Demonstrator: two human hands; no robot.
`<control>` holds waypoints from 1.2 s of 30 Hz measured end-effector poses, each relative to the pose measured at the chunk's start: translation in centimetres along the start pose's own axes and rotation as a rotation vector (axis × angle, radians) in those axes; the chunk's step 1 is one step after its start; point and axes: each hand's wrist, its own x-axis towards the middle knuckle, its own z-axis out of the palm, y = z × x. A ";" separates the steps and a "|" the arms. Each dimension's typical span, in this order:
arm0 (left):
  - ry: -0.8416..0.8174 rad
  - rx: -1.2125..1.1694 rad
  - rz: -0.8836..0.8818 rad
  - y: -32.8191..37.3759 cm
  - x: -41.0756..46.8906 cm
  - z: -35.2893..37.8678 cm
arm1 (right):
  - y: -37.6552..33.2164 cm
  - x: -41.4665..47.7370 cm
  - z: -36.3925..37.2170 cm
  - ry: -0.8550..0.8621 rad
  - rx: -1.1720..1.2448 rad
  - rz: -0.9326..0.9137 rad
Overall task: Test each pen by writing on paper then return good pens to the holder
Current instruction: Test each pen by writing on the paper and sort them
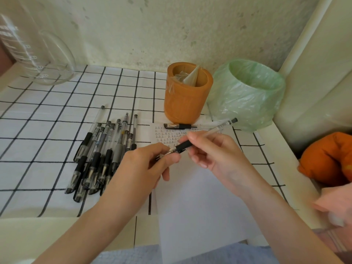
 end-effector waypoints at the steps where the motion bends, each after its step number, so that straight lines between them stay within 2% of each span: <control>1: -0.004 0.013 0.003 -0.1 0.0 0.1 | 0.1 0.0 -0.1 0.007 -0.023 0.001; 13: -0.016 0.073 0.002 -0.7 -0.3 0.3 | 1.3 -0.1 0.0 0.012 -0.103 0.034; 24: -0.056 0.128 -0.005 0.0 0.0 -0.6 | 1.2 0.0 1.2 0.065 0.069 0.041; 26: -0.004 0.277 -0.007 0.3 0.1 -1.1 | 1.0 0.2 0.8 0.098 0.143 0.086; 30: 0.225 0.827 -0.013 -0.3 0.1 -2.1 | 0.8 0.7 -0.2 0.164 0.307 0.229; 33: 0.236 1.046 -0.081 -1.0 -0.2 -2.3 | 0.6 0.9 -0.7 0.164 0.419 0.295; 36: 0.187 1.166 -0.127 -1.4 -0.5 -2.1 | 0.0 1.2 -1.1 0.190 0.421 0.276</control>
